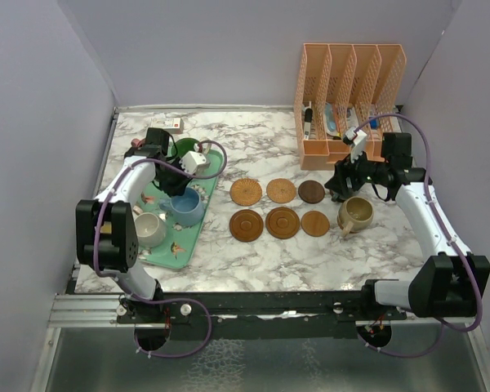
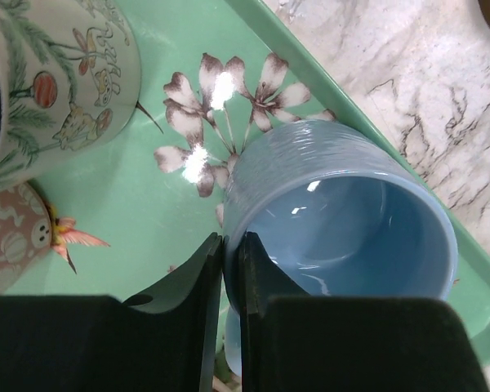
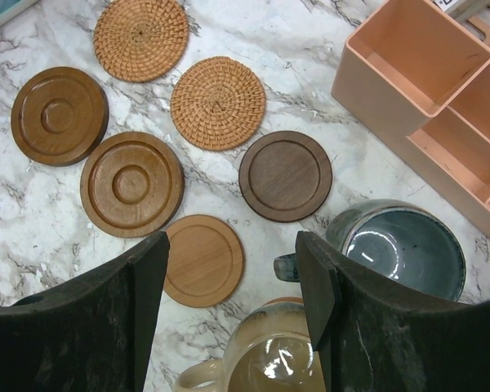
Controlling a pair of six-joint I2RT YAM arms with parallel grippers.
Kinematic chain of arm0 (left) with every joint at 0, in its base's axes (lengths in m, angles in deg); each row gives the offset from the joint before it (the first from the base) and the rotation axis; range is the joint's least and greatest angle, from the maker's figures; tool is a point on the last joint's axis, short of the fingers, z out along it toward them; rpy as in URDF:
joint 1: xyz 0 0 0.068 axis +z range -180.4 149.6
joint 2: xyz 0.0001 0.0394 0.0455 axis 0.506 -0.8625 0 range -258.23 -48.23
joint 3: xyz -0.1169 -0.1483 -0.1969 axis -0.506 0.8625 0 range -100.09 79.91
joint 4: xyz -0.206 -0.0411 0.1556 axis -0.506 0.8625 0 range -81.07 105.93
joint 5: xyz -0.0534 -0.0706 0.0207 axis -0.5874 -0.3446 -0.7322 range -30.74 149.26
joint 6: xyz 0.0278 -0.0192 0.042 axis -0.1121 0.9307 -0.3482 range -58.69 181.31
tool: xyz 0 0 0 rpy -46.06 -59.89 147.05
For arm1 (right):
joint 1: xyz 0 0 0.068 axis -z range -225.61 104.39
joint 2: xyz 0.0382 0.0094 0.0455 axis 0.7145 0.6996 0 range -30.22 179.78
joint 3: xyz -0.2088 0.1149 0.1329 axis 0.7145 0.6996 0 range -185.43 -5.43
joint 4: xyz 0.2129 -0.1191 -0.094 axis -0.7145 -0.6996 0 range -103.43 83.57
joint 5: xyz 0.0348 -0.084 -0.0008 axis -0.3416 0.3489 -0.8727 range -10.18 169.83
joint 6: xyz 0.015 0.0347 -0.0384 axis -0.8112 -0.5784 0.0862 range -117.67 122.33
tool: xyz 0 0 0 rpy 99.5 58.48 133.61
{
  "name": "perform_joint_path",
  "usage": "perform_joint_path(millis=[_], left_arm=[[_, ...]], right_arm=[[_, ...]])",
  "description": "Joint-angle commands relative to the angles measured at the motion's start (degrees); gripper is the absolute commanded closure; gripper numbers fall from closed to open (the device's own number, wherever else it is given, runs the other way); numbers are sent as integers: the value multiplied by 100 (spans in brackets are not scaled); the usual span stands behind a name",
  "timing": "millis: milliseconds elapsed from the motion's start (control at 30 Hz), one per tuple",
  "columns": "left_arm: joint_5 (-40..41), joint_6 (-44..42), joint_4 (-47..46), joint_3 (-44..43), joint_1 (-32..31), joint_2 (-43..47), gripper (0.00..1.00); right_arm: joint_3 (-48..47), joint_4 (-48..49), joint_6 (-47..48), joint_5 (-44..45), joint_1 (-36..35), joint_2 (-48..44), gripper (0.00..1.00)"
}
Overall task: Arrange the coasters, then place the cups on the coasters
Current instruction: Pick up the cup from the tray.
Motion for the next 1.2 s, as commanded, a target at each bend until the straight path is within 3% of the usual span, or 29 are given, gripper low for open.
perform_joint_path(millis=[0,267,467,833,1167], left_arm=[[25,904,71,-250,-95,671,100],[-265,2250,-247,-234,-119,1302,100],[-636,2743,-465,-376,-210,1493,100],[141,3527,-1001,-721,-907,1298,100],[677,4256,-1694,-1139,-1613,753,100]], right_arm=[[41,187,2,80,-29,1,36],[-163,282,-336,21,-63,50,42],[-471,239,-419,52,-211,45,43],[4,794,-728,243,-264,-288,44],[382,972,-732,1086,-258,-615,43]])
